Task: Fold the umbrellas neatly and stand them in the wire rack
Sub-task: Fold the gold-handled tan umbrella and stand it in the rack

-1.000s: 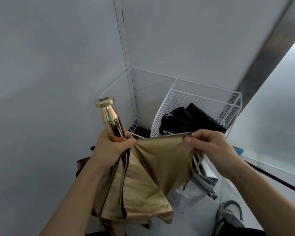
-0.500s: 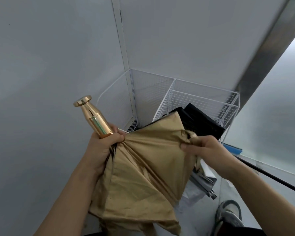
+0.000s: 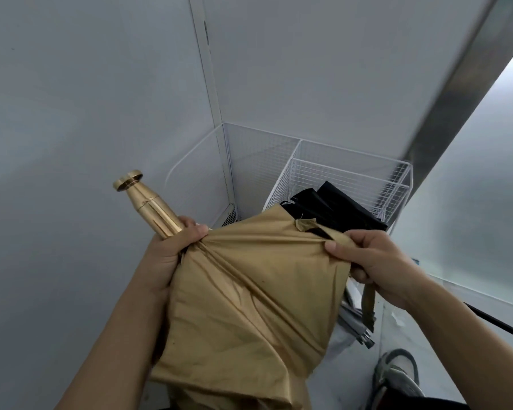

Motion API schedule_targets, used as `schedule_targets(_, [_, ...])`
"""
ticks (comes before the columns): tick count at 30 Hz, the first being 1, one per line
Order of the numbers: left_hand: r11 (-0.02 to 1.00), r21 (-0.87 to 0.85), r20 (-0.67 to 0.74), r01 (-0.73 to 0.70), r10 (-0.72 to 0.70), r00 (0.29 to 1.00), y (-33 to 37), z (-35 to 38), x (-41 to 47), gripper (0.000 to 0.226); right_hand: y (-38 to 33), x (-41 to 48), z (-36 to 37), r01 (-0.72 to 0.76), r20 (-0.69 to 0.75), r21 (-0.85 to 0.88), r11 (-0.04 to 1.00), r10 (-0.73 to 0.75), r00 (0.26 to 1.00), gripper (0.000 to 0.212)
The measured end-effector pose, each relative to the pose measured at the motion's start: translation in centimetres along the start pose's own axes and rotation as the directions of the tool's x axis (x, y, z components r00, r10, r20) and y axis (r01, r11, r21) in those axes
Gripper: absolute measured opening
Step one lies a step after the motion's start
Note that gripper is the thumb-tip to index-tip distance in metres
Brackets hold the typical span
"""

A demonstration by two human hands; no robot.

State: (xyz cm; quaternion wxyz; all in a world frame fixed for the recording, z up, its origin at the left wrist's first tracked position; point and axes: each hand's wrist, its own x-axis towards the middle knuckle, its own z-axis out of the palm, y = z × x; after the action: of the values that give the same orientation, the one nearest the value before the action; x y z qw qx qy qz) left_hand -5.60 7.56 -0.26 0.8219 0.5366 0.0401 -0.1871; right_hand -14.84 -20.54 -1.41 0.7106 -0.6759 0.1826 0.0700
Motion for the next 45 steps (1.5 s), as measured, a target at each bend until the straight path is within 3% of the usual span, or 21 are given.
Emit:
schedule_targets(2, [0.999, 0.031, 0.001, -0.014, 0.014, 1.0, -0.1, 0.1, 0.0, 0.024, 0.0, 0.1, -0.4, 0.017, 0.008, 0.041, 0.999, -0.017, 1.0, 0.032])
schedule_targets(6, [1.0, 0.028, 0.029, -0.005, 0.004, 1.0, -0.2, 0.3, -0.2, 0.027, 0.2, -0.4, 0.5, -0.09, 0.217, 0.024, 0.996, 0.082, 0.973, 0.032])
schedule_targets(8, [0.998, 0.06, 0.046, -0.005, 0.002, 0.999, -0.3, 0.7, -0.4, 0.027, 0.4, -0.2, 1.3, -0.097, 0.107, 0.132, 0.987, 0.083, 0.991, 0.023])
schedule_targets(10, [0.991, 0.134, 0.036, -0.021, 0.017, 0.999, -0.3, 1.0, -0.4, 0.031, 0.5, 0.1, 1.7, -0.014, -0.126, 0.146, 0.989, 0.033, 0.991, 0.014])
schedule_targets(12, [0.981, 0.191, -0.039, -0.027, 0.035, 0.999, -0.3, 1.2, -0.2, 0.031, 1.1, 0.6, 1.7, 0.064, -0.284, -0.004, 0.998, -0.063, 0.957, 0.013])
schedule_targets(15, [0.971, 0.238, -0.26, -0.005, 0.069, 0.963, -0.5, 1.1, 0.4, 0.03, 2.4, 0.9, 2.2, 0.121, -0.361, -0.328, 0.937, -0.243, 0.9, 0.024])
schedule_targets(18, [0.985, 0.174, -0.473, 0.002, 0.082, 0.877, -0.7, 0.5, 1.1, 0.029, 2.5, 0.2, 3.2, 0.229, -0.239, -0.427, 0.875, -0.353, 0.905, 0.039])
schedule_targets(21, [0.996, 0.092, -0.603, -0.016, 0.068, 0.795, -0.6, -0.2, 1.6, 0.024, 2.1, -0.8, 4.2, 0.283, 0.141, -0.339, 0.897, -0.249, 0.958, 0.055])
schedule_targets(23, [0.998, 0.055, -0.633, -0.024, 0.053, 0.772, -0.6, -0.6, 1.7, 0.027, 2.5, -1.1, 4.7, 0.306, 0.275, -0.448, 0.84, -0.195, 0.941, 0.059])
schedule_targets(26, [0.997, 0.071, -0.617, -0.012, 0.054, 0.785, -0.9, -0.5, 1.9, 0.024, 3.1, -0.9, 5.1, 0.363, 0.182, -0.627, 0.689, -0.324, 0.928, 0.044])
schedule_targets(28, [0.996, 0.093, -0.585, -0.003, 0.057, 0.809, -1.1, -0.1, 1.7, 0.023, 3.3, -0.9, 5.7, 0.426, 0.189, -0.615, 0.664, -0.4, 0.897, 0.03])
schedule_targets(31, [0.989, 0.151, -0.517, 0.008, 0.072, 0.853, -1.4, 0.4, 1.6, 0.026, 2.7, -1.0, 5.9, 0.434, 0.077, -0.428, 0.793, -0.447, 0.891, 0.004])
schedule_targets(33, [0.978, 0.21, -0.457, 0.013, 0.086, 0.885, -1.5, 0.5, 1.5, 0.024, 1.6, -1.0, 5.3, 0.37, -0.122, -0.242, 0.897, -0.406, 0.906, 0.01])
schedule_targets(35, [0.964, 0.265, -0.389, 0.018, 0.089, 0.917, -1.6, 0.7, 1.3, 0.024, 1.1, -0.8, 4.4, 0.318, -0.245, -0.17, 0.933, -0.352, 0.903, 0.015])
schedule_targets(37, [0.963, 0.269, -0.33, 0.023, 0.07, 0.942, -1.7, 0.9, 1.1, 0.026, 0.9, -0.7, 4.4, 0.259, -0.229, -0.14, 0.956, -0.286, 0.93, 0.015])
schedule_targets(41, [0.967, 0.251, -0.262, 0.04, 0.028, 0.965, -1.9, 1.0, 1.2, 0.03, 1.0, -1.0, 5.1, 0.145, -0.025, 0.074, 0.987, -0.143, 0.989, 0.027])
schedule_targets(45, [0.95, 0.302, -0.133, 0.074, -0.035, 0.99, -2.7, 1.3, 0.8, 0.03, 1.2, -0.5, 4.6, 0.219, -0.205, -0.046, 0.975, -0.224, 0.953, 0.019])
